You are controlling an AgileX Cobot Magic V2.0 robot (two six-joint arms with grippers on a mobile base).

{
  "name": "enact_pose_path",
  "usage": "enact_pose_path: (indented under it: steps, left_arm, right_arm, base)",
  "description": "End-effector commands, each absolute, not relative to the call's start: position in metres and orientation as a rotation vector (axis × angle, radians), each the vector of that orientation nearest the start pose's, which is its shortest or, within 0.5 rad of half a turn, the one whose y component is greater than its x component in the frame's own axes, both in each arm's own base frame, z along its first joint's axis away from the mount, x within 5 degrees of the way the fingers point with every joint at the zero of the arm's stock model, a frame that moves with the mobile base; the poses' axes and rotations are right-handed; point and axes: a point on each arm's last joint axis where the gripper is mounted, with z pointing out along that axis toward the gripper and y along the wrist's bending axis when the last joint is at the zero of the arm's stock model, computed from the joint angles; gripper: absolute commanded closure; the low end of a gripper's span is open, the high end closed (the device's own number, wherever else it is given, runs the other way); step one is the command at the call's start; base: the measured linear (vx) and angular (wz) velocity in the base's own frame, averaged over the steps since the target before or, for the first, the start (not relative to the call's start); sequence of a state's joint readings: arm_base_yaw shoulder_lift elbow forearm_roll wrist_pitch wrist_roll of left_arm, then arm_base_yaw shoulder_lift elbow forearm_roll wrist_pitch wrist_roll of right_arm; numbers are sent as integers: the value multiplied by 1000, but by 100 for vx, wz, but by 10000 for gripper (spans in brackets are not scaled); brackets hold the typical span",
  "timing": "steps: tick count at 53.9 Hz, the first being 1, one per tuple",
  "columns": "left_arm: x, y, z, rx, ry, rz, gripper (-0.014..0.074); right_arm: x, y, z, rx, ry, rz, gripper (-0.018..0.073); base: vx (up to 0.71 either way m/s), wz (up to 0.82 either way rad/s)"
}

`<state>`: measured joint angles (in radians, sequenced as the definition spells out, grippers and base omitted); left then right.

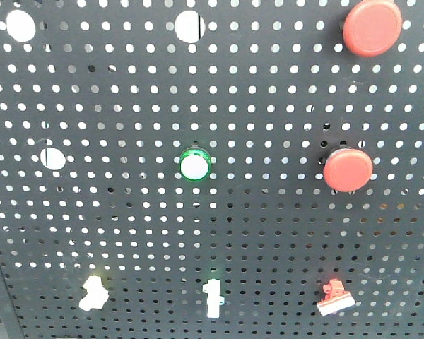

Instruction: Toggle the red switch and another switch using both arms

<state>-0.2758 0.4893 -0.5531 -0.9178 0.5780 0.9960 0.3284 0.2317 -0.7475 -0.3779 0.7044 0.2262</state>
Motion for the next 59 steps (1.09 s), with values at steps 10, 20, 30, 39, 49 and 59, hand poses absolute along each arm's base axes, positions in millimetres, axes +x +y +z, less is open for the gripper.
enact_pose_path:
  steps: [10, 20, 30, 39, 49, 59]
  left_arm:
    - [82, -61, 346, 591, 1599, -507, 594]
    - [80, -63, 345, 614, 1610, -523, 594]
    - [80, -63, 345, 614, 1610, -523, 594]
    - [80, -63, 345, 615, 1610, -523, 594]
    - [80, -63, 344, 616, 1611, -524, 594]
    - [77, -55, 343, 681, 1582, -344, 594]
  right_arm:
    - [22, -15, 395, -87, 1547, 60, 566]
    - [21, -10, 380, -1, 1721, 221, 566]
    - [18, 2, 381, 83, 1724, 488, 566]
    - [18, 2, 382, 83, 1716, 499, 566]
    - [18, 2, 382, 83, 1716, 499, 566]
    - [18, 2, 382, 83, 1716, 499, 566]
  base:
    - [0, 0]
    - [0, 0]
    - [0, 0]
    - [0, 0]
    - [0, 0]
    - [0, 0]
